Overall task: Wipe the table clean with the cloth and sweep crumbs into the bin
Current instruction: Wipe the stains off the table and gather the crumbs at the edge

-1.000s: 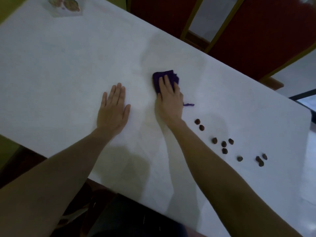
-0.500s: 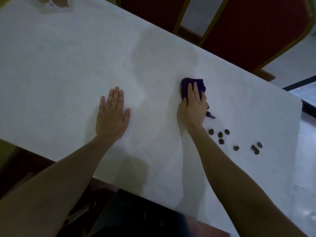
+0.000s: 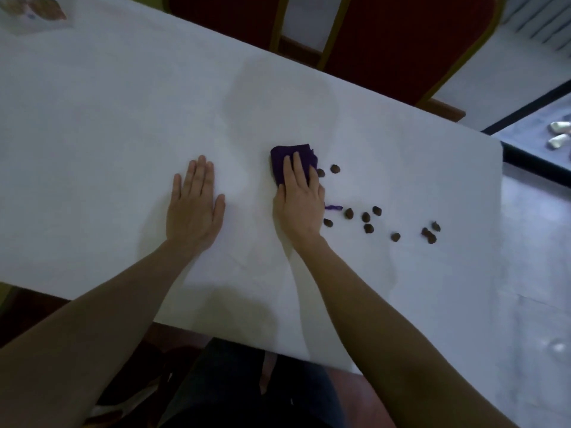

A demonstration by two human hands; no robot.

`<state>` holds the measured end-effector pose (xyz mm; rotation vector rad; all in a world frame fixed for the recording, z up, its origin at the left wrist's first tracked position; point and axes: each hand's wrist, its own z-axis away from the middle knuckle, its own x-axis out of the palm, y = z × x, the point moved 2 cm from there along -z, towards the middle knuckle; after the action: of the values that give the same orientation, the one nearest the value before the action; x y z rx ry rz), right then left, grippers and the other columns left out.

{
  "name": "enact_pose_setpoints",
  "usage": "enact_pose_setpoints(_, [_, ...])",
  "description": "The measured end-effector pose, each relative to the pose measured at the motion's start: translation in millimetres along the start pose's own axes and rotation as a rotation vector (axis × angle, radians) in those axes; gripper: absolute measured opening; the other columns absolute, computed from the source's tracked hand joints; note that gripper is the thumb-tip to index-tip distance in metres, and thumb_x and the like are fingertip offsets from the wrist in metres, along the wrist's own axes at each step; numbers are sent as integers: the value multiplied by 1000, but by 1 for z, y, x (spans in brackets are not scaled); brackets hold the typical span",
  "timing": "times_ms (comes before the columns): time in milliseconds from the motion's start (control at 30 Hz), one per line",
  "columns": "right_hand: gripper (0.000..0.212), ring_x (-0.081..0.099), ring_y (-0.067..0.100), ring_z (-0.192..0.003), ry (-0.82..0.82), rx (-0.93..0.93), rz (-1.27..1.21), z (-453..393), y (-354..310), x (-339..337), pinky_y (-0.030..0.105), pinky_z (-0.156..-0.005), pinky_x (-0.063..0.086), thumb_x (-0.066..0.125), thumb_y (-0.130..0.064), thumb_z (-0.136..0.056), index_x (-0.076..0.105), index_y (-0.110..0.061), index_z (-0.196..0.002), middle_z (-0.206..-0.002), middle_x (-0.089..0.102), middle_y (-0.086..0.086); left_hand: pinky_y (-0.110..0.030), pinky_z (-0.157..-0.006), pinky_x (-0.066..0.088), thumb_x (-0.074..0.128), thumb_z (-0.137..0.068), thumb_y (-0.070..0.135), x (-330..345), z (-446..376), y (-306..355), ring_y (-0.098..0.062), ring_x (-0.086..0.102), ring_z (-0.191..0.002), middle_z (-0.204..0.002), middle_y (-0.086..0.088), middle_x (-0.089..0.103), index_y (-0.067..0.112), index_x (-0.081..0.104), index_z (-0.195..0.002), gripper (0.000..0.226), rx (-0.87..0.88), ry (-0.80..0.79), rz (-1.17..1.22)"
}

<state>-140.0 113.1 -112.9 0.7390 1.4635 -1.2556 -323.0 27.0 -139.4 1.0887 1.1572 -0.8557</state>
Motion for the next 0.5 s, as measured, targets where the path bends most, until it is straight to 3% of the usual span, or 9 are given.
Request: enact_pose_setpoints(500, [58, 20, 30, -145, 103, 333, -32, 75, 162, -50, 44, -115, 21, 40, -21, -100, 22, -23, -155, -162, 19, -5, -44, -125, 6, 23, -99, 38, 25, 0, 132, -25, 13, -153, -165, -13, 16, 4, 19, -156, 67, 206, -30, 20])
